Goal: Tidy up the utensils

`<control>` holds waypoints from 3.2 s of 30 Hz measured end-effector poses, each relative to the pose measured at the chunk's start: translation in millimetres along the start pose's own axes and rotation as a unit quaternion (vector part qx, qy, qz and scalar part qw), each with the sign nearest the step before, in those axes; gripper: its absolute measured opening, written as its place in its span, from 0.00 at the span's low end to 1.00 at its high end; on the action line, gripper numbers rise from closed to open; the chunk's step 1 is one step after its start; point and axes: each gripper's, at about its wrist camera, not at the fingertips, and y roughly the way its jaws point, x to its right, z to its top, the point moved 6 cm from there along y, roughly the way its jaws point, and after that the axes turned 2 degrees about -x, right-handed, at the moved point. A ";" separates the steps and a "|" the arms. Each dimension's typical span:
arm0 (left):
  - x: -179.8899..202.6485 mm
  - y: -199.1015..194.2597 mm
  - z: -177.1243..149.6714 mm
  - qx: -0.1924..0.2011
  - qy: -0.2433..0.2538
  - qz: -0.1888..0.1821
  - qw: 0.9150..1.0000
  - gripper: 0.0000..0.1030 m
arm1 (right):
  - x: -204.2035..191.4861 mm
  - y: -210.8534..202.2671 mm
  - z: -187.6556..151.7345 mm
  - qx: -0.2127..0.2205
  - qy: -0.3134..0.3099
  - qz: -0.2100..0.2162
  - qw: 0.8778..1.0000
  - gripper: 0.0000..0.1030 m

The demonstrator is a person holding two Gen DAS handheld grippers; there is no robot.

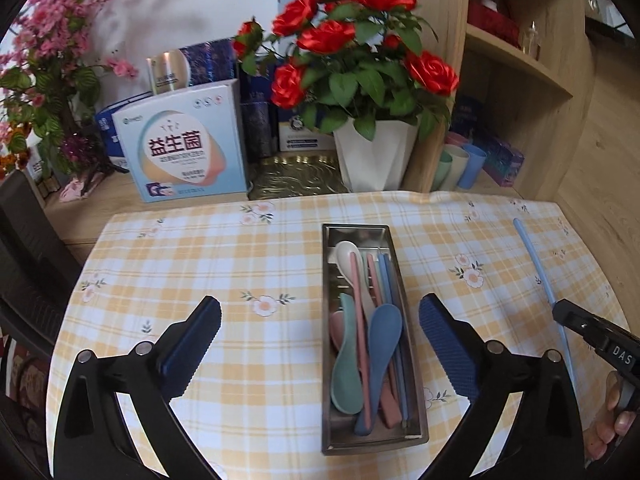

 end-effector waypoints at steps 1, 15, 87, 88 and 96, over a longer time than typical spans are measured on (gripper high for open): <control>-4.5 -3.1 -0.8 0.003 -0.002 0.003 1.000 0.94 | -3.1 1.1 -0.3 -0.002 -0.001 0.001 1.000 0.06; -67.2 -15.5 -24.8 0.011 -0.045 0.035 0.998 0.94 | -68.9 76.8 -1.6 -0.077 -0.010 -0.001 0.997 0.06; 31.0 -180.5 57.0 0.136 0.000 0.048 0.990 0.94 | -99.6 -129.1 66.8 0.084 -0.152 -0.023 0.984 0.85; 34.1 -184.4 57.7 0.141 0.001 0.046 0.989 0.94 | -98.5 -135.1 67.5 0.088 -0.154 -0.025 0.984 0.85; 49.1 -210.6 62.9 0.171 -0.008 0.021 0.985 0.94 | -83.7 -183.7 78.3 0.137 -0.148 -0.045 0.979 0.85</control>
